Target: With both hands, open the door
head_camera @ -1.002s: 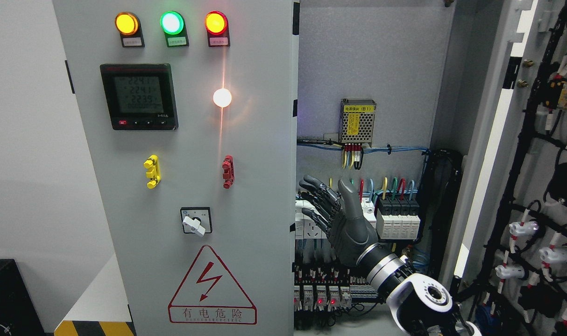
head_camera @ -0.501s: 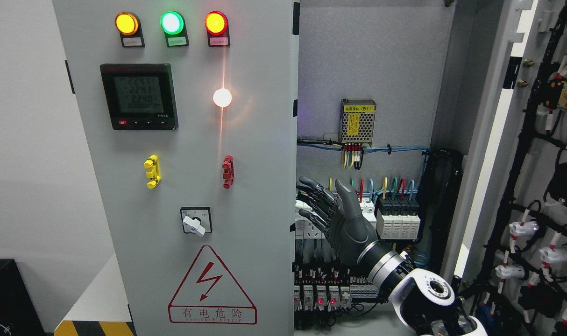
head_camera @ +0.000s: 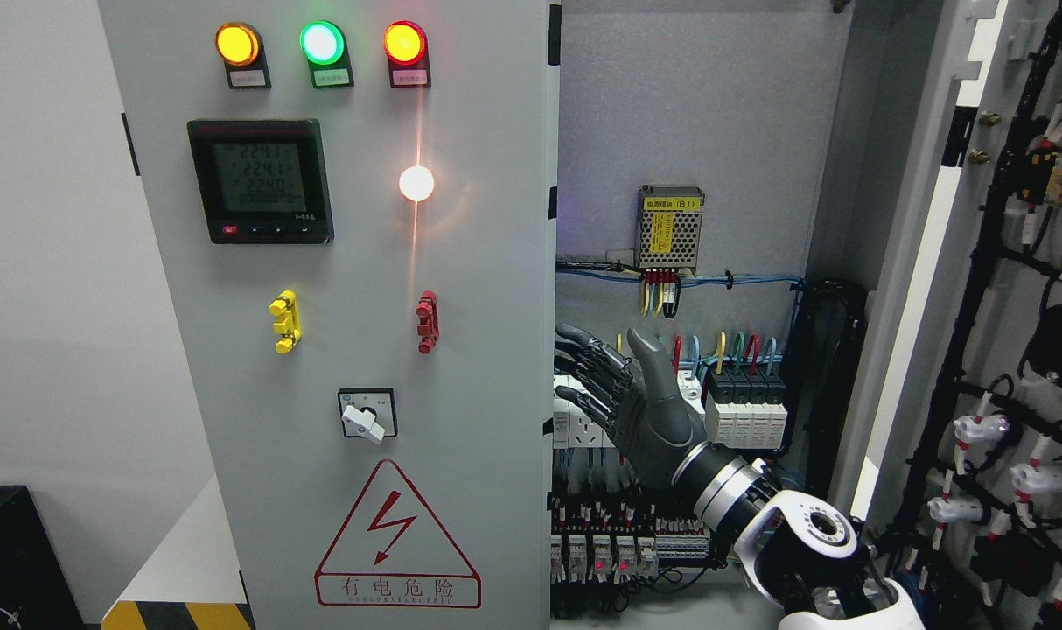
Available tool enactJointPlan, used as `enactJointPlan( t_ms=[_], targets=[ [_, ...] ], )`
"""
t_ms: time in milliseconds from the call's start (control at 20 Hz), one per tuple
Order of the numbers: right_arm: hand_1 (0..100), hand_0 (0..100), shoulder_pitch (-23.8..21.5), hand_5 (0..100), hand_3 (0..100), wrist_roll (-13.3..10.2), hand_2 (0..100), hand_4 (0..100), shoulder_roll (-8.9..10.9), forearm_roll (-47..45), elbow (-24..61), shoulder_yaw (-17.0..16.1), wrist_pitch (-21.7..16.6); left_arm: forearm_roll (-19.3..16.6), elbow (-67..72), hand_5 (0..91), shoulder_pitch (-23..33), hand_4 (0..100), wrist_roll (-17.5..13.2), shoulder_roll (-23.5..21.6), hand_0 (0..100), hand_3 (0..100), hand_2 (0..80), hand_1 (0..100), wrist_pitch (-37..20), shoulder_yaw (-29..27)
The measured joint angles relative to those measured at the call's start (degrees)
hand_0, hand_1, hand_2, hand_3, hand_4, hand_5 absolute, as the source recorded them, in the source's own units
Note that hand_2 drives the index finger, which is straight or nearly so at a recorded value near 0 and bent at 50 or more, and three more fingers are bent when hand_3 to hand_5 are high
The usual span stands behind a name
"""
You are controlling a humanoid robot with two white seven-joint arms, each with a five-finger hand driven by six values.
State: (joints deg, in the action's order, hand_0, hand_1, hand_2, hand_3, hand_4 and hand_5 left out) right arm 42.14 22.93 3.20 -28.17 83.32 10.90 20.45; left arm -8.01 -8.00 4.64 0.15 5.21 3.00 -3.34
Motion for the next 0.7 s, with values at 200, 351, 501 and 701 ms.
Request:
enactJointPlan(
  t_ms=[200, 351, 501, 701],
  targets=[
    [0, 0, 0.5, 0, 0, 0.5, 0, 0, 0.05, 0.0, -0.6, -0.1, 0.0, 0.0, 0.0, 0.0, 0.0, 0, 0.0, 0.0, 0, 0, 0.0, 0, 0.0, 0.0],
    [0, 0, 0.9, 0, 0, 0.7, 0, 0, 0.1, -0.1, -1.1, -0.1, 0.0, 0.0, 0.0, 0.0, 0.0, 0, 0.0, 0.0, 0, 0, 0.0, 0, 0.0, 0.0],
    [0, 0, 1.2, 0, 0, 0.8, 0, 0, 0.12, -0.1, -1.5, -0.2, 0.0, 0.0, 0.0, 0.0, 0.0, 0, 0.0, 0.0, 0, 0, 0.0, 0, 0.0, 0.0],
    [0, 0, 1.6, 0, 0, 0.8, 0, 0, 0.13, -1.6, -1.9, -0.2, 0.1, 0.0, 0.0, 0.0, 0.0, 0, 0.0, 0.0, 0, 0, 0.0, 0, 0.0, 0.0]
  ],
)
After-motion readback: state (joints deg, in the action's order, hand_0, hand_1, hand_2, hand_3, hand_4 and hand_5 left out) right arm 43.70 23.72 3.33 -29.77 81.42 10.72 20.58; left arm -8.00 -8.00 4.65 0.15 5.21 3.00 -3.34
